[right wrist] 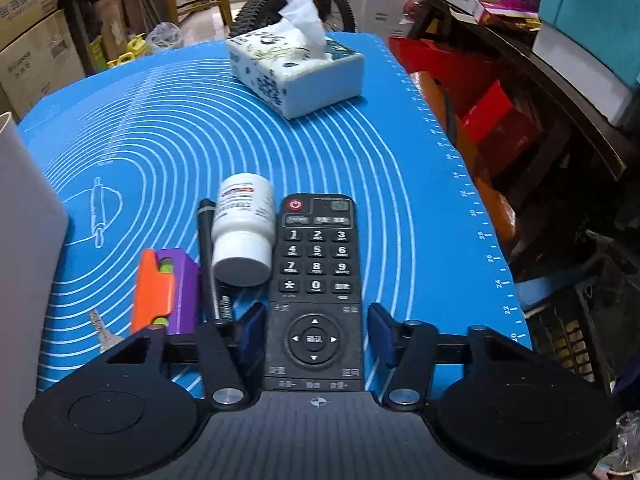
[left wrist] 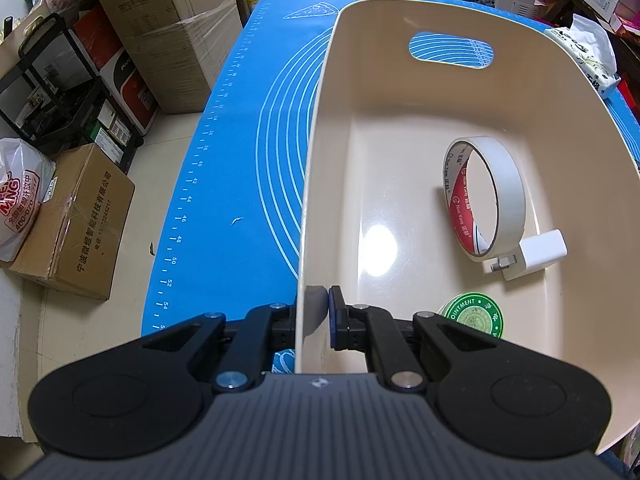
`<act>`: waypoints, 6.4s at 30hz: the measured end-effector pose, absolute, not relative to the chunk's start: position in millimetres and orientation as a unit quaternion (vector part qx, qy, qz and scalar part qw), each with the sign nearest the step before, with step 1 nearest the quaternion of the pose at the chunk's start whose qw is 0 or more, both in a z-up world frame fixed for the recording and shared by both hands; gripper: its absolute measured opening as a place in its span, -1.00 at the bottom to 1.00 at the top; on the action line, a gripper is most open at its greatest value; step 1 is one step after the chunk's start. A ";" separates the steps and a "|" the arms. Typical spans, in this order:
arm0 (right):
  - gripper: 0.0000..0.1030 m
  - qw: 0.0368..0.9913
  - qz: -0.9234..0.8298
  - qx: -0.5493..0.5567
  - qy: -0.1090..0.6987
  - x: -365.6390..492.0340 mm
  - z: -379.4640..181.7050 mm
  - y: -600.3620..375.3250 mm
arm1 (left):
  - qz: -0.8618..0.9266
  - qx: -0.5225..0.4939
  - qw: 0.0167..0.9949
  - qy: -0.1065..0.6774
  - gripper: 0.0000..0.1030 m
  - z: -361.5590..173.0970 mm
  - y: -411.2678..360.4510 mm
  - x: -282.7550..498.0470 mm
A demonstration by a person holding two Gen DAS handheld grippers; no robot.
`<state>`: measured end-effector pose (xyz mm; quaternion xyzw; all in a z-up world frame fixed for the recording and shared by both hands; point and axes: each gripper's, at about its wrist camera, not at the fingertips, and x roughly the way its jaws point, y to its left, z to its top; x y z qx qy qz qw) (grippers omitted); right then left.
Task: Organize rigid objects
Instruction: 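Grasp the black TV remote with the right gripper, then carry the remote into the bin and open the right gripper, then grasp the white pill bottle with the right gripper, then lower the pill bottle onto the remote in the bin, open right gripper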
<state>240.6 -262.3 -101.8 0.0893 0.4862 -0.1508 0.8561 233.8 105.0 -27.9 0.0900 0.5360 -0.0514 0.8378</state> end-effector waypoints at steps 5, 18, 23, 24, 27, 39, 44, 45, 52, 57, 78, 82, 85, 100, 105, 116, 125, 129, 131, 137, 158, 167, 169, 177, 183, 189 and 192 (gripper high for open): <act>0.06 0.858 -0.158 0.097 0.479 237.9 -101.0 -264.5 | -0.052 0.090 0.838 0.536 -0.79 -27.9 105.1 233.5; 0.05 0.876 -0.185 0.108 0.433 230.3 -75.8 -268.8 | -0.052 0.090 0.838 0.536 -0.79 -28.1 105.1 233.8; 0.05 0.884 -0.185 0.111 0.414 230.1 -61.5 -265.0 | -0.052 0.090 0.838 0.536 -0.79 -28.0 105.1 233.5; 0.05 0.886 -0.186 0.114 0.409 230.0 -58.1 -264.1 | -0.051 0.089 0.838 0.536 -0.79 -27.9 105.7 233.5; 0.05 0.893 -0.185 0.116 0.394 230.8 -46.0 -259.3 | -0.051 0.089 0.838 0.536 -0.79 -27.3 107.1 233.8; 0.06 0.936 -0.068 0.119 0.324 234.4 18.7 -188.3 | -0.052 0.091 0.838 0.536 -0.79 -27.5 107.2 234.0; 0.06 0.939 -0.005 0.103 0.329 238.4 25.6 -144.0 | -0.052 0.090 0.838 0.536 -0.79 -26.8 108.3 233.5; 0.06 0.938 0.005 0.099 0.332 240.1 25.4 -135.9 | -0.052 0.091 0.838 0.536 -0.79 -26.8 108.2 233.5; 0.06 0.928 0.068 0.057 0.363 239.8 10.0 -78.9 | -0.053 0.090 0.838 0.536 -0.80 -26.7 108.7 233.7; 0.06 0.918 0.104 0.031 0.381 235.9 -1.0 -47.7 | -0.054 0.090 0.838 0.536 -0.80 -26.7 107.9 233.5; 0.20 0.874 0.162 -0.015 0.458 237.8 -31.1 -19.5 | -0.054 0.090 0.837 0.536 -0.80 -27.4 107.2 235.0; 0.40 0.888 0.157 -0.004 0.431 234.3 -11.8 -29.5 | -0.054 0.090 0.837 0.537 -0.80 -26.9 106.9 235.0; 0.48 0.900 0.148 0.016 0.409 233.2 3.2 -44.7 | -0.054 0.091 0.837 0.537 -0.80 -27.0 106.8 234.9; 0.48 0.926 0.013 0.076 0.371 246.8 29.5 -181.1 | -0.054 0.094 0.838 0.535 -0.80 -28.1 105.3 234.7; 0.48 0.916 -0.038 0.100 0.386 256.0 5.2 -216.9 | -0.054 0.095 0.839 0.534 -0.79 -27.9 104.8 235.0; 0.48 0.884 -0.120 0.116 0.436 266.9 -69.6 -261.3 | -0.057 0.098 0.838 0.533 -0.79 -29.2 106.7 234.0; 0.45 0.884 -0.097 0.079 0.451 279.7 -86.7 -249.2 | -0.058 0.103 0.837 0.534 -0.79 -29.7 105.8 233.6; 0.28 0.884 -0.092 0.083 0.450 281.3 -91.0 -247.7 | -0.058 0.103 0.837 0.534 -0.79 -29.7 105.9 233.7; 0.07 0.882 -0.088 0.092 0.453 282.4 -93.0 -249.4 | -0.059 0.103 0.837 0.535 -0.79 -29.7 105.9 233.6; -0.14 0.888 -0.080 0.084 0.445 278.4 -88.6 -246.6 | -0.059 0.102 0.837 0.535 -0.79 -29.7 105.9 233.7; -0.14 0.904 -0.095 0.086 0.407 277.4 -49.2 -233.6 | -0.056 0.100 0.838 0.534 -0.79 -29.3 105.8 233.4; -0.14 0.932 -0.047 0.083 0.349 272.9 0.0 -201.9 | -0.056 0.099 0.838 0.534 -0.79 -29.0 106.4 233.0; -0.14 0.938 -0.029 0.078 0.337 270.6 10.0 -190.0 | -0.056 0.099 0.838 0.534 -0.79 -29.0 106.4 233.0; -0.14 0.944 0.050 0.049 0.322 262.7 31.9 -132.7 | -0.056 0.099 0.838 0.534 -0.79 -29.0 106.4 233.0; -0.14 0.936 0.111 0.010 0.335 254.5 24.6 -79.7 | -0.056 0.099 0.838 0.534 -0.79 -29.1 106.4 233.0; -0.14 0.923 0.146 -0.019 0.357 245.9 10.3 -42.3 | -0.057 0.100 0.838 0.534 -0.79 -29.1 106.3 233.0; -0.14 0.913 0.163 -0.034 0.372 243.1 2.0 -26.9 | -0.057 0.099 0.838 0.534 -0.79 -29.1 106.2 233.0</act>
